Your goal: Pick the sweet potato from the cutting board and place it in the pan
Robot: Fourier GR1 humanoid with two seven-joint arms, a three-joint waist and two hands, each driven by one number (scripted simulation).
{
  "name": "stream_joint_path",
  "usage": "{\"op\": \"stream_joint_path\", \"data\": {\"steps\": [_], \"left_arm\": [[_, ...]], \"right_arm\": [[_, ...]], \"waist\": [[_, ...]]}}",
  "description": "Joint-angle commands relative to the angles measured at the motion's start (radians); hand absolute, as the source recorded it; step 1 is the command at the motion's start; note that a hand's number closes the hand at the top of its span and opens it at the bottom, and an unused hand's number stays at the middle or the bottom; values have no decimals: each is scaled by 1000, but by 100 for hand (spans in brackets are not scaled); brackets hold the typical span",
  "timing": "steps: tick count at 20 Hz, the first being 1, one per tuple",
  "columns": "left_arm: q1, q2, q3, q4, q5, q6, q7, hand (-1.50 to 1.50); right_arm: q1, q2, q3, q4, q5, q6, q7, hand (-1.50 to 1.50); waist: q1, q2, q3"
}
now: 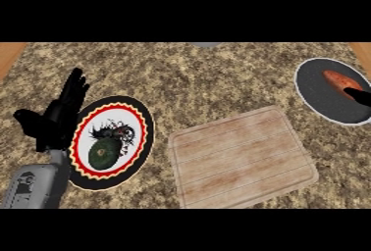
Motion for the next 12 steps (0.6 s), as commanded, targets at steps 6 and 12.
{"op": "stream_joint_path", "data": {"steps": [6,12], "left_arm": [[53,19,31,-67,2,20,52,0],[78,35,54,-38,9,4,16,0]], "right_arm": [[171,109,-35,-228,-193,299,-117,-150],[325,244,23,-535,-213,347,-50,-150]], "waist": [[-61,-30,-6],[-86,-38,-10]]}}
